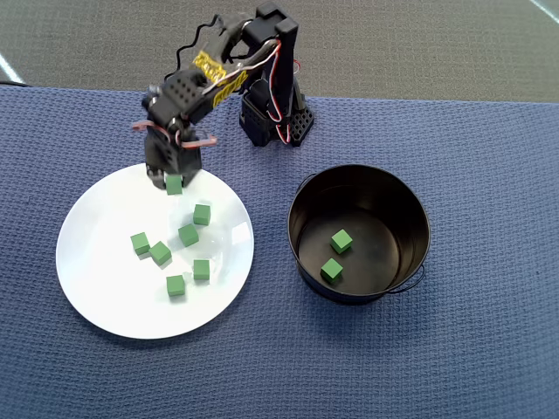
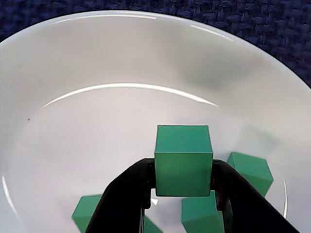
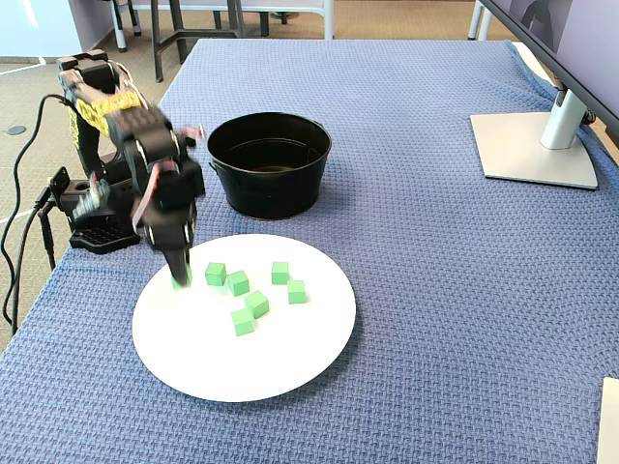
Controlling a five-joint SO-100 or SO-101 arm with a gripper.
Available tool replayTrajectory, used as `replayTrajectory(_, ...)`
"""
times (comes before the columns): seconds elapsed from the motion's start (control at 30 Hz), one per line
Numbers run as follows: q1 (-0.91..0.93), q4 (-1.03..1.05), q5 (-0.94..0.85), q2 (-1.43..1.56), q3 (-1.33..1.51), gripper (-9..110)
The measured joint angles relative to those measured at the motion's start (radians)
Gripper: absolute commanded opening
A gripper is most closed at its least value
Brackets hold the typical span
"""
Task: Pick up the green cubes from the white plate and place them in the black recipient
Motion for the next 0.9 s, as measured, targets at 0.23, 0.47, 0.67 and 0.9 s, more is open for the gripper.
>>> replayTrajectory(0.23,-0.167,0.238,-0.141,0.187,-0.236,0)
replayTrajectory(0.47,-0.575,0.175,-0.276,0.276,-0.236,0)
replayTrajectory(0.67,-0.959,-0.003,-0.270,0.305,-0.155,0)
replayTrajectory(0.9,-1.173,-0.061,-0.207,0.181,-0.155,0)
